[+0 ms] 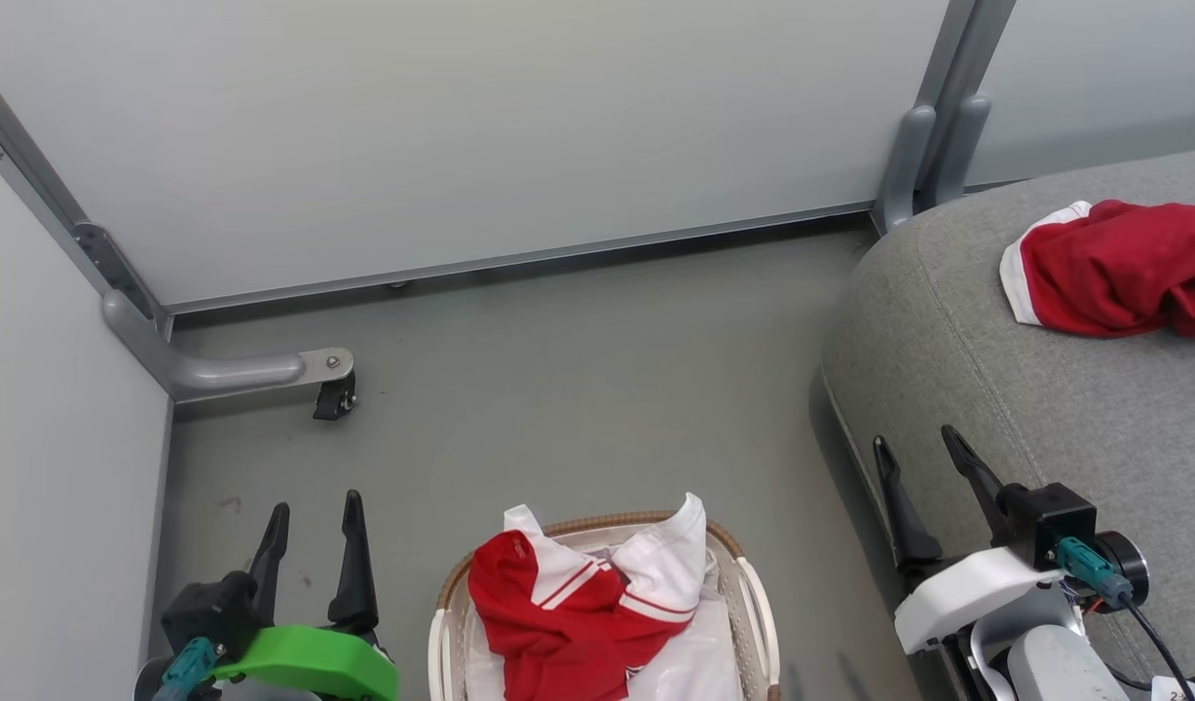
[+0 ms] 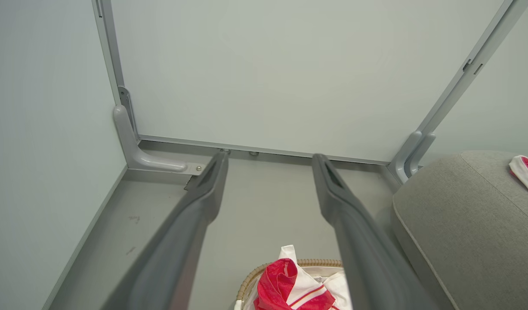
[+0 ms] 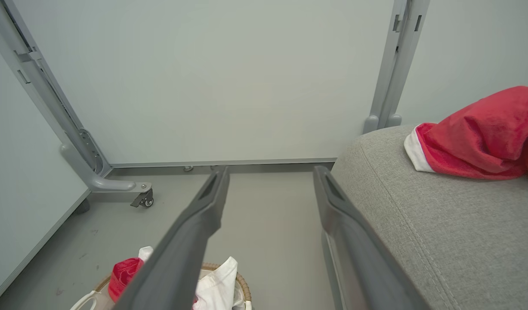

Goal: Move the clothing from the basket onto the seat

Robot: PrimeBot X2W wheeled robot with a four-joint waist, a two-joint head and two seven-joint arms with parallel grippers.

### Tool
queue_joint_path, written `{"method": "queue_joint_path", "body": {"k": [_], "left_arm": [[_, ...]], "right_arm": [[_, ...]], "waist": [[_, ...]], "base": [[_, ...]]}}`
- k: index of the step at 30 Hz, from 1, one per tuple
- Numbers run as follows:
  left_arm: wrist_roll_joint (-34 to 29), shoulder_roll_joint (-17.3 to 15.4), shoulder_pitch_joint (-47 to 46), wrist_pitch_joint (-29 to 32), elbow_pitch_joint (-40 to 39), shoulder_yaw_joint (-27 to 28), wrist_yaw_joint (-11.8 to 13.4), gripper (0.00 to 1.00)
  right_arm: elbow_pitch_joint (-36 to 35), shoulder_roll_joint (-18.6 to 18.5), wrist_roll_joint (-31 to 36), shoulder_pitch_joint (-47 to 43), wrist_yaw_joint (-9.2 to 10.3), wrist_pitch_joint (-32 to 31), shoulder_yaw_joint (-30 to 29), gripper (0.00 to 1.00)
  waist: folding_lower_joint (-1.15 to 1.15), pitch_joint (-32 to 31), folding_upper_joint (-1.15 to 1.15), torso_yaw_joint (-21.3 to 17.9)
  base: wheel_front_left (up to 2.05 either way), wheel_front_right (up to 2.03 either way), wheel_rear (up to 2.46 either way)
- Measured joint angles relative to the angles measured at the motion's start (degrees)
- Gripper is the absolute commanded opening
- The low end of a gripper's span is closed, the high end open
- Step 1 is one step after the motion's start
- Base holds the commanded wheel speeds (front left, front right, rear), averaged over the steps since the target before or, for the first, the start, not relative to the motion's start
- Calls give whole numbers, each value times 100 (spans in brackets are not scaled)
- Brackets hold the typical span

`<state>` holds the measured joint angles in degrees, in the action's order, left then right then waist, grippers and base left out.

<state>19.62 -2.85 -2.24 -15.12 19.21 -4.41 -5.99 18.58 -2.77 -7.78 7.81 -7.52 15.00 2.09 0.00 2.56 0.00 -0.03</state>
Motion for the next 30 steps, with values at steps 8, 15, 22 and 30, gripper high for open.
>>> {"method": "queue_joint_path", "body": {"k": [8, 15, 22, 30], "left_arm": [[-2, 1, -1, 0, 3, -19, -5, 100], [-10, 1, -5, 0, 8, -62, -7, 100], [-59, 1, -36, 0, -8, -122, -13, 100], [-259, 1, -437, 0, 57, -412, -64, 100]], "right_arm": [[-10, 0, -19, 7, 0, 1, 24, 100], [-13, 0, -19, 27, 0, 1, 58, 100], [-70, -1, -13, 120, 0, 0, 114, 100], [-220, -1, -13, 422, 0, 1, 148, 100]], "waist": [[0, 39, 0, 18], [0, 91, 0, -2], [0, 211, 0, -62], [0, 565, 0, -181]], "base": [[0, 0, 0], [0, 0, 0], [0, 0, 0], [0, 0, 0]]}}
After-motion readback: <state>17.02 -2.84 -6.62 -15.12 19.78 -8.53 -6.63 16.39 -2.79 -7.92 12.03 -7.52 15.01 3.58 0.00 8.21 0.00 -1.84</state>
